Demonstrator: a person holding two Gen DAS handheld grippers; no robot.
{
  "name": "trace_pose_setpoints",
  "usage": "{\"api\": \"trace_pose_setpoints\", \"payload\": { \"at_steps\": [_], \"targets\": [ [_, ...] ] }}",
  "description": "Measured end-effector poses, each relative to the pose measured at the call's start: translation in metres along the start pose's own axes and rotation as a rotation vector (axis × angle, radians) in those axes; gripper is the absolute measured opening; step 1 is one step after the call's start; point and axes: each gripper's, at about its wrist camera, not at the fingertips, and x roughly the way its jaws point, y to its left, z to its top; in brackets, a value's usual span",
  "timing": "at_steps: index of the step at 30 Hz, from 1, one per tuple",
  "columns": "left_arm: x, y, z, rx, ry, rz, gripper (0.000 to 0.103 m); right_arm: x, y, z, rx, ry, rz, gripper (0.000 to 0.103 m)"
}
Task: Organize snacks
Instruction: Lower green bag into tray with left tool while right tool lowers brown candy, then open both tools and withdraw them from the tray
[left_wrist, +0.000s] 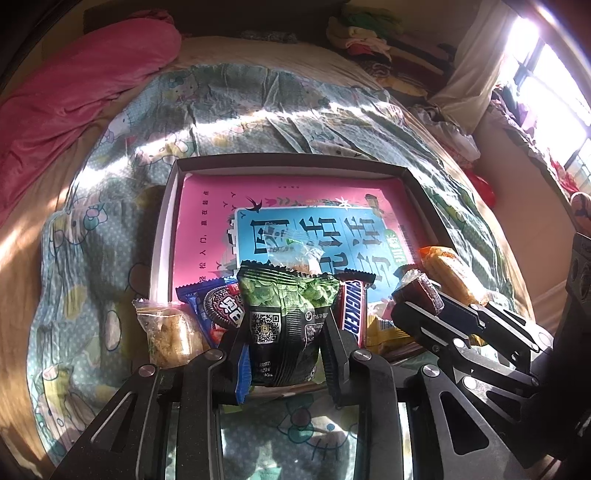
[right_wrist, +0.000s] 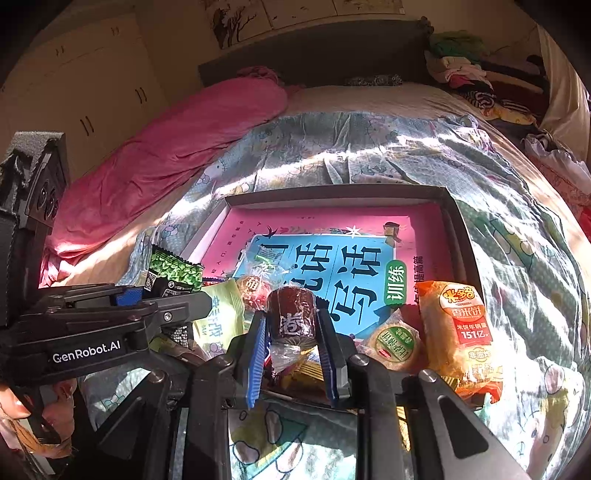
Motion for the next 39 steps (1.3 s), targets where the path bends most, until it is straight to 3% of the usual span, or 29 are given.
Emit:
{"api": "trace_pose_setpoints", "payload": {
  "at_steps": [39],
  "targets": [
    [0.007, -0.016, -0.007, 0.045, 0.032, -0.033, 0.032, 0.013, -0.005, -0.005, 0.004, 0.038, -0.02, 0.028]
  ]
}}
